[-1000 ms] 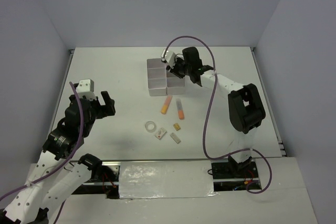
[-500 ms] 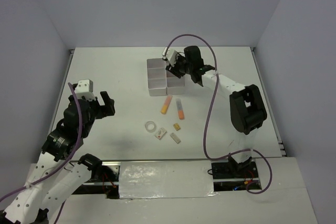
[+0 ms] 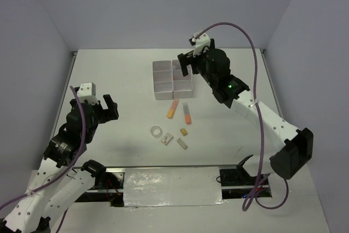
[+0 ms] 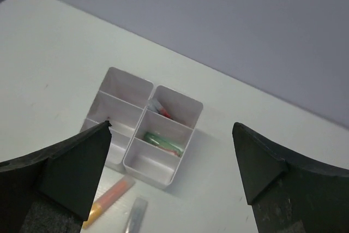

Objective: Sort the stationery into containers
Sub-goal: Pick up the stationery from the center of the board.

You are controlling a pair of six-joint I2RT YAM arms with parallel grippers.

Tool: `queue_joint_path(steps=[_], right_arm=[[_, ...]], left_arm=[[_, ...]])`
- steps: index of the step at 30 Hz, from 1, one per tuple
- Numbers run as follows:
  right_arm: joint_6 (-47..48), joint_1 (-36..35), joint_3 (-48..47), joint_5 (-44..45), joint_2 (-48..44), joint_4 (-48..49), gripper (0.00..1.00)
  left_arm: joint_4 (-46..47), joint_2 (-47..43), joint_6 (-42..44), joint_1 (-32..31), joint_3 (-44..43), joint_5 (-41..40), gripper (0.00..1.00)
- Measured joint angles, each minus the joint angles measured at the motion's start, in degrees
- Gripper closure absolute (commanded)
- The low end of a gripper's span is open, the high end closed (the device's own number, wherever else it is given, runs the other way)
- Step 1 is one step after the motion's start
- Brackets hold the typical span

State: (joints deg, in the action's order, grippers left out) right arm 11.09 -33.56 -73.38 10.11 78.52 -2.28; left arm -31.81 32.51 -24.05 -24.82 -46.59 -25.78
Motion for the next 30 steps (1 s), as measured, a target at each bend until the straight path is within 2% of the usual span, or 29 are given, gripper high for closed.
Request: queue_joint_path(steps=[5,9,14,17,20,23,30], right_arm=[[-10.8,-4.2,2.7,17.3,-5.6,-4.8,0.0],[-16.5,-4.4,7.2,21.0,-9.7,-9.8,0.0],[-18.8,-4.5,13.7,13.3,-13.7,-13.5,0.0],[-19.6,-4.6,18.1,6.0,-14.8,-14.4,0.05],[-20.6,-5.6,21.8,0.0,-15.0,-14.9,0.12],[-21.5,-8.1,25.0,-3.8,-14.3,-15.3,0.27],[-23.3,-13.4,28.4,-6.9,-6.5,-14.8,0.41]], left_arm=[[0.0,0.0,0.0,0.0,0.0,-0.1,0.01],[-0.1,0.0,-0.1,0.0,0.0,-0.1,0.01],[-0.1,0.0,-0.1,0.0,0.0,-0.1,0.01],[-0.1,0.0,-0.1,0.0,0.0,-0.1,0.01],[-0.1,0.0,-0.1,0.0,0.0,-0.1,0.01],[-0.1,0.0,-0.1,0.0,0.0,-0.1,0.01],[-0.1,0.2,-0.1,0.0,0.0,0.2,0.01]])
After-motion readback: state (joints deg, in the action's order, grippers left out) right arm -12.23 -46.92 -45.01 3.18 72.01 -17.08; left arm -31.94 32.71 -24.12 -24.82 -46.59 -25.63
